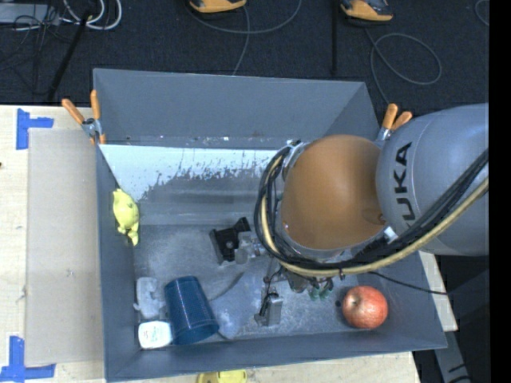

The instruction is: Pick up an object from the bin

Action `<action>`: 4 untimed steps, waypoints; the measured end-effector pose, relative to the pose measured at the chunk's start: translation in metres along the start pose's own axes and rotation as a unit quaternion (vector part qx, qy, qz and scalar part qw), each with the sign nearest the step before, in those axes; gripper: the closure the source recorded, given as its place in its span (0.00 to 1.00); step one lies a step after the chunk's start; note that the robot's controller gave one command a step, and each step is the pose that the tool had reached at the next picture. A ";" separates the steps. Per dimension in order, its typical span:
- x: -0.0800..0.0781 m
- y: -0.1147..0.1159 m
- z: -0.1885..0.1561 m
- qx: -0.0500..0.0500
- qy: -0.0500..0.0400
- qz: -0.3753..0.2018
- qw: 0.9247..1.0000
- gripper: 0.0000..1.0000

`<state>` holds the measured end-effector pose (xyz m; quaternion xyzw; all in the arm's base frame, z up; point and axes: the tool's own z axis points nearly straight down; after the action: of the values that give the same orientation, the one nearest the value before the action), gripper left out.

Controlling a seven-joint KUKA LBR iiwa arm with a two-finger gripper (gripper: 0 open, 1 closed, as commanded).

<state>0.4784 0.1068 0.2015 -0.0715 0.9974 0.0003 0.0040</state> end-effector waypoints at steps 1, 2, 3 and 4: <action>-0.009 0.000 0.035 0.000 0.005 -0.085 0.996 0.00; -0.010 0.003 0.054 0.000 0.005 0.005 1.000 0.00; -0.010 0.004 0.058 0.000 0.006 0.004 1.000 0.00; -0.030 -0.017 0.132 -0.001 0.006 -0.081 0.997 1.00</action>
Offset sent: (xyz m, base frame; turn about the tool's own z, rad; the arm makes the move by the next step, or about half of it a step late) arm 0.0072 0.0141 -0.0870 -0.3876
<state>0.5112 0.0940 0.0699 -0.1517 0.9884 0.0003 -0.0025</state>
